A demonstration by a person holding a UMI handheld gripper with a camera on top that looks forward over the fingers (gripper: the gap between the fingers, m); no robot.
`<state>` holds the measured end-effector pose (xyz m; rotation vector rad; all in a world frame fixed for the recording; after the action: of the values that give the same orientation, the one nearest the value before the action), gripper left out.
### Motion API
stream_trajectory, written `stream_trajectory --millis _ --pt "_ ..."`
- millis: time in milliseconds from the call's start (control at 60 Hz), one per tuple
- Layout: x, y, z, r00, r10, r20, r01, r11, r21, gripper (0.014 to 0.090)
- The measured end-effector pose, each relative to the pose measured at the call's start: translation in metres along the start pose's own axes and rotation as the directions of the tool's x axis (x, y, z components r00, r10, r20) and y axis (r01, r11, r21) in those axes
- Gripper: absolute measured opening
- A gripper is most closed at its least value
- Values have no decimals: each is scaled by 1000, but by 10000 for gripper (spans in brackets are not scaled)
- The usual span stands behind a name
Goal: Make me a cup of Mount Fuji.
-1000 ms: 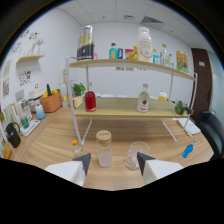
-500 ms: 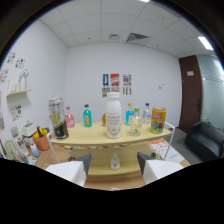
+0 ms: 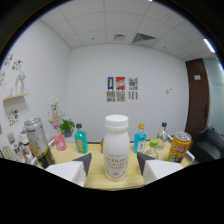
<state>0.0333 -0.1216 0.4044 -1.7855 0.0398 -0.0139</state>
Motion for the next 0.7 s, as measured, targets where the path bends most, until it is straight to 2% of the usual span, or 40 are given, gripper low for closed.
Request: stream_trajectory --millis 117,217,267,500,700 --pt "2 -1 25 1000 -4 -1 4 1000 13 741" --pt "1 2 37 999 31 12 -31 1000 1 583" --pt "6 2 39 999 44 -3 -44 999 0 517" --pt "2 2 32 998 54 21 -54 999 -6 491" --pt "0 -24 -13 998 18 67 -23 997 73 483"
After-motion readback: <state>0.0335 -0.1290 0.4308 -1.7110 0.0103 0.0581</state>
